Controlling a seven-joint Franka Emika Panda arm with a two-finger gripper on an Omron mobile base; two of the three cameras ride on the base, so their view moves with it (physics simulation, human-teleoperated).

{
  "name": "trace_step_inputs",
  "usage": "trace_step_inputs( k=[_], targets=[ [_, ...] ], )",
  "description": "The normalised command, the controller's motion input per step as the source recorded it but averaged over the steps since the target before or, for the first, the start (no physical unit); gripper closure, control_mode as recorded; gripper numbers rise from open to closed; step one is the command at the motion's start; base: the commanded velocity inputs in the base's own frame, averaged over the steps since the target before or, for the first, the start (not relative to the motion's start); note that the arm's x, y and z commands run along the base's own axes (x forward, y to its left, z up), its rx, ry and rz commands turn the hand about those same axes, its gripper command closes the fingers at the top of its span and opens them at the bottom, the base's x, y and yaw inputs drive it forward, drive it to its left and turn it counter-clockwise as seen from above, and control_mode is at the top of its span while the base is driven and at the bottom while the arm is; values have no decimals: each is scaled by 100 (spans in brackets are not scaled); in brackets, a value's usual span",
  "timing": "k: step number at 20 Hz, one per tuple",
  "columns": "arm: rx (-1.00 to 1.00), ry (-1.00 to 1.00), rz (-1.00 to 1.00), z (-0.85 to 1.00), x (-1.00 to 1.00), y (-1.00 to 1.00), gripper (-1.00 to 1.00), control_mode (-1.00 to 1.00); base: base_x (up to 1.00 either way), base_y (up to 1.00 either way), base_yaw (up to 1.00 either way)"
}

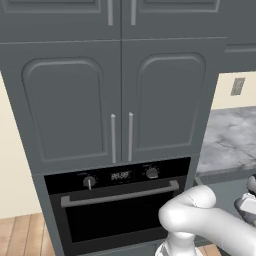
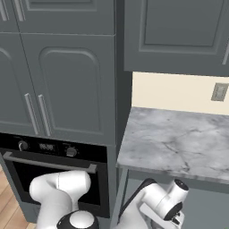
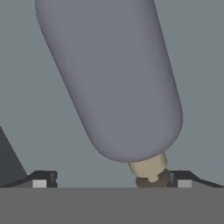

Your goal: Restock the sink supplies by placing the sponge and soap dispenser on the counter and next to the sink. Make sure the soap dispenser is upright.

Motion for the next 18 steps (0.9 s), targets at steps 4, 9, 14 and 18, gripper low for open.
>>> trace_step_inputs(
  k=[4, 9, 14, 18],
  targets=[
    [-4, 0, 0, -14, 0, -18, -100, -100, 0, 0, 0],
    [-4, 0, 0, -25, 0, -16, -100, -100, 0, 0, 0],
    [-4, 0, 0, -25, 0, -18, -100, -100, 0, 0, 0],
    [-2, 0, 0, -22, 0, -10, -100, -100, 0, 0, 0]
  ],
)
